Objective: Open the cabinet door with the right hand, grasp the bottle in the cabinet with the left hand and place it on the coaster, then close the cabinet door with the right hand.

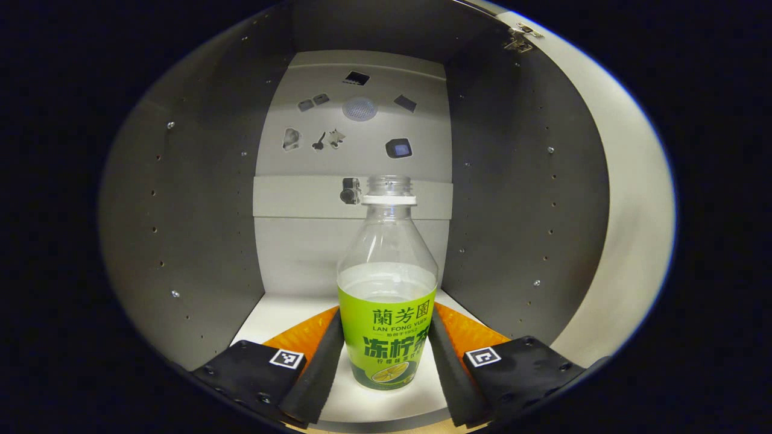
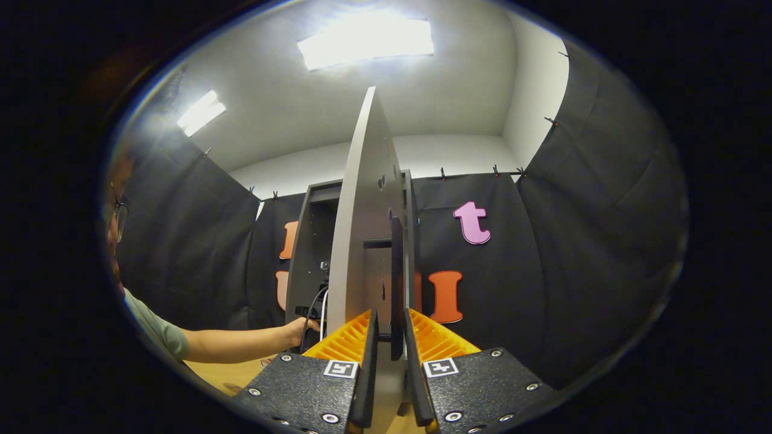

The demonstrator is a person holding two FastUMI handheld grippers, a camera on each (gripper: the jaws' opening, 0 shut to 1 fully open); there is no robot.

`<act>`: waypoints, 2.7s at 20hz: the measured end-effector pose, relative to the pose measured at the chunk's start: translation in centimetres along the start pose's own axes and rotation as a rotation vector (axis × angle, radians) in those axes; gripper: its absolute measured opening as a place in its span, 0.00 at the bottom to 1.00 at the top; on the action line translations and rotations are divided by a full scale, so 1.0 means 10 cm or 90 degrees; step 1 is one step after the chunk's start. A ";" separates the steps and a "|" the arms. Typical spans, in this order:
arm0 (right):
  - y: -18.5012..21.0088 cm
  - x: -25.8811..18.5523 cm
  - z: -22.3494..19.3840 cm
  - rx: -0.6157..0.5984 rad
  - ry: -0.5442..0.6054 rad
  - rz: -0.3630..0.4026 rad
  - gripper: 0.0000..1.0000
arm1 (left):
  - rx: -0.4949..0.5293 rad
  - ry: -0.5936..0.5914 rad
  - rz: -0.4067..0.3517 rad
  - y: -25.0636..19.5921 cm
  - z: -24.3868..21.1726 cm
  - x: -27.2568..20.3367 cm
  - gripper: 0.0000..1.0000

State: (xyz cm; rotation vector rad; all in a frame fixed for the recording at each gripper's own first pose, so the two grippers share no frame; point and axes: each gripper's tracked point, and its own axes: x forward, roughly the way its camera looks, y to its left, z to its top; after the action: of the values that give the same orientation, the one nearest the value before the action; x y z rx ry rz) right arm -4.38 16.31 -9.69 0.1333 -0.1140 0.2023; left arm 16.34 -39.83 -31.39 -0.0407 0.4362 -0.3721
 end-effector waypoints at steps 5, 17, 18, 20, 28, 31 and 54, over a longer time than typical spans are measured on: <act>-0.07 -0.02 -0.03 0.006 0.009 -0.009 0.30 | 0.006 -0.012 -0.014 0.12 0.02 -0.45 0.81; 0.07 -0.09 0.20 -0.067 -0.039 -0.082 0.52 | 0.028 -0.053 -0.027 0.58 -0.10 -1.68 0.81; 0.07 -0.10 0.23 -0.061 -0.045 -0.083 0.54 | 0.031 -0.054 -0.026 0.63 -0.15 -1.76 0.81; 0.09 -0.10 0.26 -0.048 -0.057 -0.080 0.57 | 0.039 -0.052 -0.023 0.75 -0.27 -1.94 0.81; 0.00 -0.18 0.10 0.003 -0.043 -0.070 0.58 | 0.031 -0.101 0.029 1.32 -0.52 -2.58 0.81; -0.04 -0.17 0.00 0.014 -0.023 -0.066 0.58 | 0.025 -0.102 0.050 1.55 -0.74 -2.78 0.81; -0.11 -0.25 -0.07 0.064 -0.024 -0.057 0.68 | -0.024 -0.014 0.117 2.38 -2.76 -3.61 0.82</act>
State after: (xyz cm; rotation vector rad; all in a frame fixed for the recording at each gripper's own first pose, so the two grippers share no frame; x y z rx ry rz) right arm -6.53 14.85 -10.87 0.2412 -0.1348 0.1158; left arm -17.39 -3.55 -44.56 -0.0414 0.4212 -0.1820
